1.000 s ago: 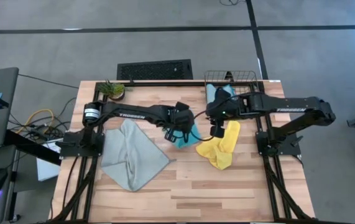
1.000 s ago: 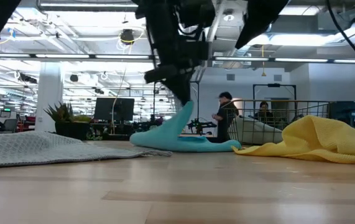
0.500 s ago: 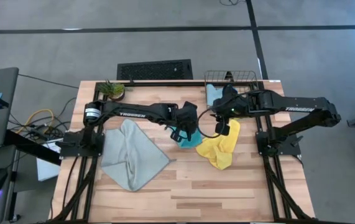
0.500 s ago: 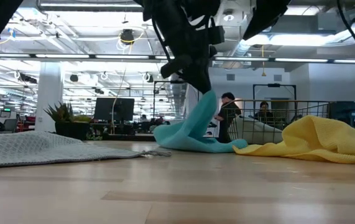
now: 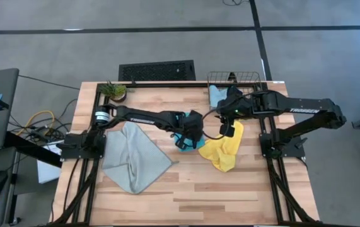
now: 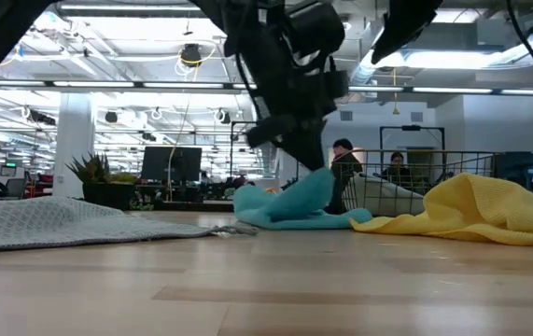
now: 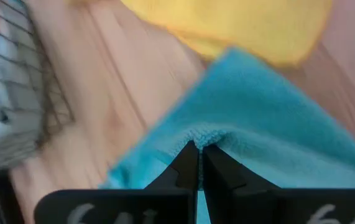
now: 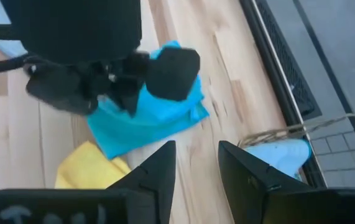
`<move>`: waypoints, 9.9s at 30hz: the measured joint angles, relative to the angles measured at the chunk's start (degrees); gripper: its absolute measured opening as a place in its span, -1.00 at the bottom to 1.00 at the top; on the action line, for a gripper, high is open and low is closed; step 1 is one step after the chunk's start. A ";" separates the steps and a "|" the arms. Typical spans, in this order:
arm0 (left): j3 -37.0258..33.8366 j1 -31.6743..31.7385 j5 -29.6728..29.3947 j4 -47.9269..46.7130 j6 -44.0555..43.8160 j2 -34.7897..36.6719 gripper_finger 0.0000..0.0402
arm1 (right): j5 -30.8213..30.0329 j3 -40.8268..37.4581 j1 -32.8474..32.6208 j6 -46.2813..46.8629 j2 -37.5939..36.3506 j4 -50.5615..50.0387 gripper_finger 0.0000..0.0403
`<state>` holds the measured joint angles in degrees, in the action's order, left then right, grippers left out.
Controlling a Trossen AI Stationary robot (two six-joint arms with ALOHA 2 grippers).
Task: Fold microfiber towels
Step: Fold the blue microfiber cloth, then put the folded blue microfiber cloth into the wire basket
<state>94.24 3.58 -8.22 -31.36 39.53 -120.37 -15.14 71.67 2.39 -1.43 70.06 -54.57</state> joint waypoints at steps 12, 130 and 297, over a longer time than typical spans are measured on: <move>0.13 -0.26 5.20 3.36 1.28 0.21 -1.00 | 0.02 0.04 0.00 0.00 -0.02 0.15 -0.28; -35.63 11.38 6.62 28.33 -92.22 11.36 -0.97 | 0.07 0.04 0.00 -2.05 0.00 -3.67 -0.32; 14.64 17.39 9.04 18.23 -62.62 18.99 -1.00 | -34.99 0.04 -11.63 -4.30 4.69 32.30 0.19</move>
<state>108.88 20.97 0.82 -13.13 -23.09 -101.38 -50.13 71.70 -9.23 -5.73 74.76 -22.26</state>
